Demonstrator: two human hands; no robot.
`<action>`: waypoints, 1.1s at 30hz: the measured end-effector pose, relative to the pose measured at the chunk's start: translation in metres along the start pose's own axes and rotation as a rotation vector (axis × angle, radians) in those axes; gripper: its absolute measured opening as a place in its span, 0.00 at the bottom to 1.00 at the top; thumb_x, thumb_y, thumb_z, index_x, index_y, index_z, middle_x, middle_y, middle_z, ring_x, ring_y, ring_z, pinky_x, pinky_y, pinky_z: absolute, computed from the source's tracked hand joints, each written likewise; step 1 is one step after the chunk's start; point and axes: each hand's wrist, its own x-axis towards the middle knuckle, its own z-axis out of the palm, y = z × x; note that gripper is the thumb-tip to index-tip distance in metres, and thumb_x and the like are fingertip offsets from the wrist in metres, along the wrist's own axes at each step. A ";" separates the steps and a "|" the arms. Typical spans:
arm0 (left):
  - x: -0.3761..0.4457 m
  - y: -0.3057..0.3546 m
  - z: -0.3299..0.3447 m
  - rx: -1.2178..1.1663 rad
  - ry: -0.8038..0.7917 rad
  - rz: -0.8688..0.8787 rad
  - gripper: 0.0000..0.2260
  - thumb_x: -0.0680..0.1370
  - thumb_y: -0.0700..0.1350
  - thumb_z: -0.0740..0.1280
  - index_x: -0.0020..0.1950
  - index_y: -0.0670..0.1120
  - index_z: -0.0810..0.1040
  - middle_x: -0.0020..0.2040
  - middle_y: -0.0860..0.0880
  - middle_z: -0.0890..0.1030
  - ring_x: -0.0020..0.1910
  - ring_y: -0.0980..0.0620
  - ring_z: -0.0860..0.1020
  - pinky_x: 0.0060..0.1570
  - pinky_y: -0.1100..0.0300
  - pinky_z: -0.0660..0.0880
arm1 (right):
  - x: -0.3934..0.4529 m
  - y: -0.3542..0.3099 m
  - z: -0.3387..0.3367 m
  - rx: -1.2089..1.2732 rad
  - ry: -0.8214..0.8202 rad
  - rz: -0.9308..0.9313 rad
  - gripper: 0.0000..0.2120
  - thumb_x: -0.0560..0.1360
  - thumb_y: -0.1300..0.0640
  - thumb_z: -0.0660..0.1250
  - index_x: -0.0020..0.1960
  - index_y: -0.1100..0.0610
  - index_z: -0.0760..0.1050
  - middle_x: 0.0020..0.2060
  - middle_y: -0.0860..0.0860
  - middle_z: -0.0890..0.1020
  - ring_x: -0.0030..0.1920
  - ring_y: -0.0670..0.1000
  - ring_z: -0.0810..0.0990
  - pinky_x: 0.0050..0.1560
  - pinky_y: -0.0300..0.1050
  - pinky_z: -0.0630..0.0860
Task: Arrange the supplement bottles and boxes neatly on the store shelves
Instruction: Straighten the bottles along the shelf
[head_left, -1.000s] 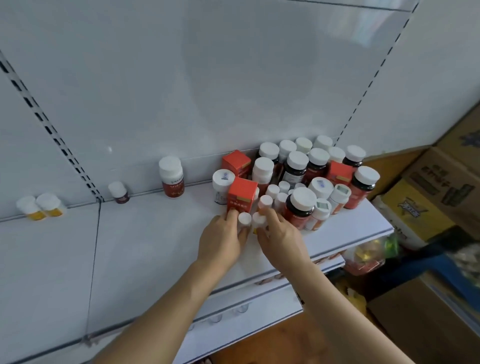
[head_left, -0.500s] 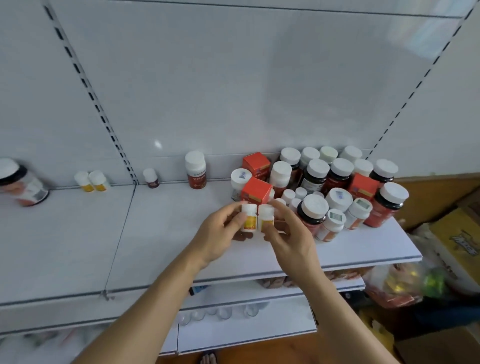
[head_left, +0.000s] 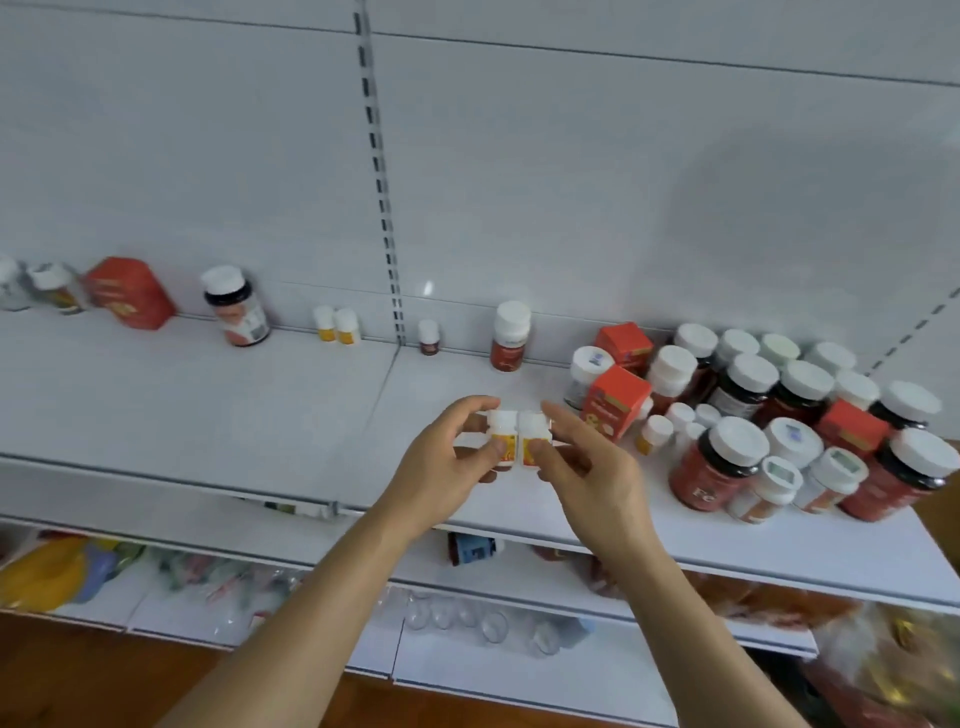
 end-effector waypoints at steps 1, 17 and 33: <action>-0.001 -0.001 -0.009 0.011 0.019 -0.003 0.17 0.79 0.43 0.70 0.66 0.55 0.74 0.60 0.51 0.79 0.46 0.52 0.85 0.51 0.51 0.82 | 0.001 -0.005 0.008 -0.011 -0.009 -0.016 0.18 0.79 0.56 0.69 0.67 0.42 0.76 0.42 0.43 0.86 0.43 0.43 0.83 0.46 0.39 0.80; 0.010 -0.055 -0.244 0.282 0.228 0.104 0.20 0.75 0.47 0.74 0.65 0.54 0.75 0.55 0.58 0.83 0.53 0.62 0.79 0.54 0.65 0.77 | 0.040 -0.087 0.239 -0.250 -0.014 -0.197 0.10 0.77 0.60 0.70 0.57 0.51 0.78 0.44 0.42 0.84 0.45 0.43 0.82 0.46 0.32 0.77; 0.121 -0.102 -0.268 0.377 0.139 0.050 0.10 0.76 0.47 0.72 0.57 0.53 0.78 0.51 0.59 0.82 0.52 0.59 0.80 0.56 0.59 0.78 | 0.143 -0.023 0.294 -0.427 0.128 -0.253 0.11 0.75 0.61 0.72 0.56 0.56 0.79 0.50 0.47 0.83 0.47 0.50 0.80 0.44 0.45 0.77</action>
